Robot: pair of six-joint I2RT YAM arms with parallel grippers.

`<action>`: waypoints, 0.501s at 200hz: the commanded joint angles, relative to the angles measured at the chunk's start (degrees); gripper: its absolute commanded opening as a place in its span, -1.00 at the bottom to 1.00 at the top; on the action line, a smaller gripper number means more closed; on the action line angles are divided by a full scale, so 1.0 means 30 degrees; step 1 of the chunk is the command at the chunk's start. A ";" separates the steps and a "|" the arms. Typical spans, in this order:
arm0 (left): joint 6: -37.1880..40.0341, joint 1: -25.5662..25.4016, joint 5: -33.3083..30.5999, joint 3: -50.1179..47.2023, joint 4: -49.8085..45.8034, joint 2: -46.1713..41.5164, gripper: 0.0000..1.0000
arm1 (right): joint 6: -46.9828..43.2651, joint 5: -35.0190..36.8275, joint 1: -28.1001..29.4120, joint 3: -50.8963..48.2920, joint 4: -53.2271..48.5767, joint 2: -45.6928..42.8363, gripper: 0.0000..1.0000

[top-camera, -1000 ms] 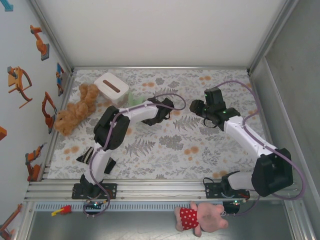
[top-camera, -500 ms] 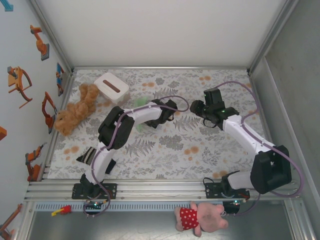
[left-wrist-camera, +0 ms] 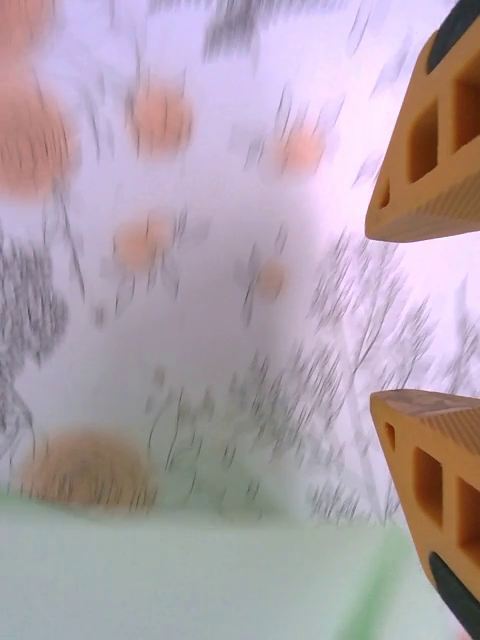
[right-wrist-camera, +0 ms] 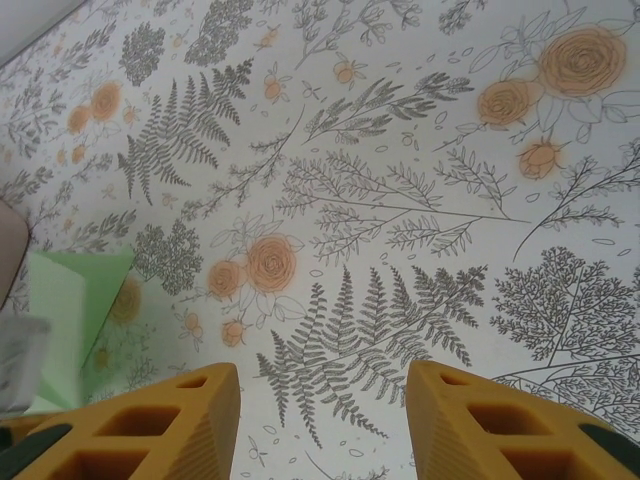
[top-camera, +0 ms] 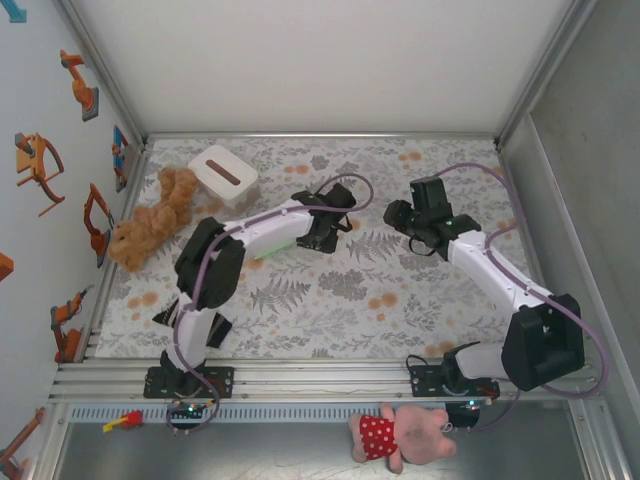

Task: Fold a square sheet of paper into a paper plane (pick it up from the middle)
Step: Turn over the paper at the center of the table.

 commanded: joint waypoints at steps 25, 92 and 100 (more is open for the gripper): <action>-0.1839 0.0973 0.5183 -0.3483 0.3928 -0.3953 0.09 | 0.0430 -0.0145 -0.0151 0.0129 -0.0172 0.0000 -0.01; -0.1383 0.5933 0.7368 -0.9011 0.7313 -0.6334 0.30 | 0.1602 -0.2878 -0.0082 -0.0166 0.2235 0.1986 0.05; -0.1407 0.6215 0.7782 -0.9018 0.7494 -0.6092 0.30 | 0.1693 -0.3054 -0.0054 -0.0112 0.2358 0.2233 0.04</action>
